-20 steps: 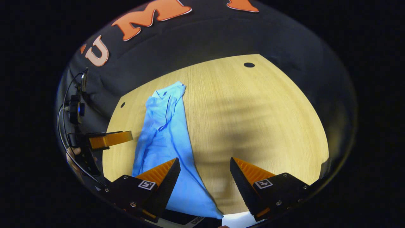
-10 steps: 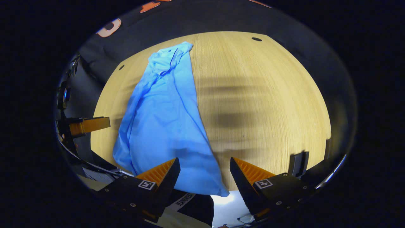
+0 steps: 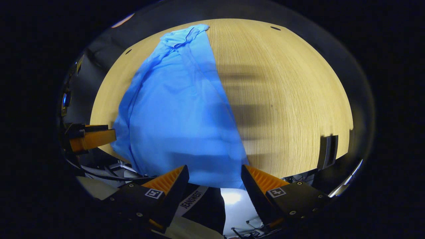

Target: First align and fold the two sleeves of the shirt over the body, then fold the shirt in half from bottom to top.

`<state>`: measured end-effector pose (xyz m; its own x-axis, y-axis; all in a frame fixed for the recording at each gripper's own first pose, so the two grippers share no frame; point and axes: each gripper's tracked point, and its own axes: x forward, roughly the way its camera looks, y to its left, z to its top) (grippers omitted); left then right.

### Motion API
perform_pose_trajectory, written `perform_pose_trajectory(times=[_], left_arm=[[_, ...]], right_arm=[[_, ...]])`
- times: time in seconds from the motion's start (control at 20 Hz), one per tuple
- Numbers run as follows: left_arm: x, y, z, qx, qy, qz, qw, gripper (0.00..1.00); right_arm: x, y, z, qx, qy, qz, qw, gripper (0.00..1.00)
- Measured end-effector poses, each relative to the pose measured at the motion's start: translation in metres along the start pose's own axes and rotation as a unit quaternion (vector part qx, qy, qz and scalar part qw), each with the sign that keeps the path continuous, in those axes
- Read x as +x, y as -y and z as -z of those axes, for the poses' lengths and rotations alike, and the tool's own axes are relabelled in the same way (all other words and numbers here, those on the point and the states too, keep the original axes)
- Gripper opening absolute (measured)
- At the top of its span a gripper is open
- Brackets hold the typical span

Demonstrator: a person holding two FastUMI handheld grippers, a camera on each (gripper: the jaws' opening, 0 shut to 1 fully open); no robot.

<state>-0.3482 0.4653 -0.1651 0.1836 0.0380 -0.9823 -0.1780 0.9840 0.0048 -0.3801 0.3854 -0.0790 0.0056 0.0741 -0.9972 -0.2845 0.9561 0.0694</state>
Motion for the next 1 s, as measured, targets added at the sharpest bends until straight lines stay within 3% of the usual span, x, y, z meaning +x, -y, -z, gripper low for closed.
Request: perform_pose_trajectory(times=[0.15,0.2,0.5,0.7,1.0], left_arm=[[0.007,-0.010,0.018,-0.020,-0.011,-0.008,1.000,0.96],[0.009,-0.013,0.021,-0.022,-0.012,-0.013,1.000,1.00],[0.020,-0.019,0.033,-0.021,-0.017,-0.029,0.999,1.00],[0.023,-0.021,0.034,-0.011,-0.019,-0.048,0.999,0.98],[0.026,-0.018,0.035,0.032,-0.016,-0.079,0.996,0.99]], right_arm=[[0.004,0.001,0.004,-0.003,-0.006,0.009,1.000,0.98],[0.006,0.001,0.003,-0.005,-0.007,0.014,1.000,0.98],[0.014,-0.004,0.007,-0.028,-0.009,0.038,0.999,0.98],[0.017,-0.003,0.009,-0.040,-0.006,0.061,0.997,0.98],[0.017,-0.004,0.007,-0.041,-0.003,0.062,0.997,0.98]])
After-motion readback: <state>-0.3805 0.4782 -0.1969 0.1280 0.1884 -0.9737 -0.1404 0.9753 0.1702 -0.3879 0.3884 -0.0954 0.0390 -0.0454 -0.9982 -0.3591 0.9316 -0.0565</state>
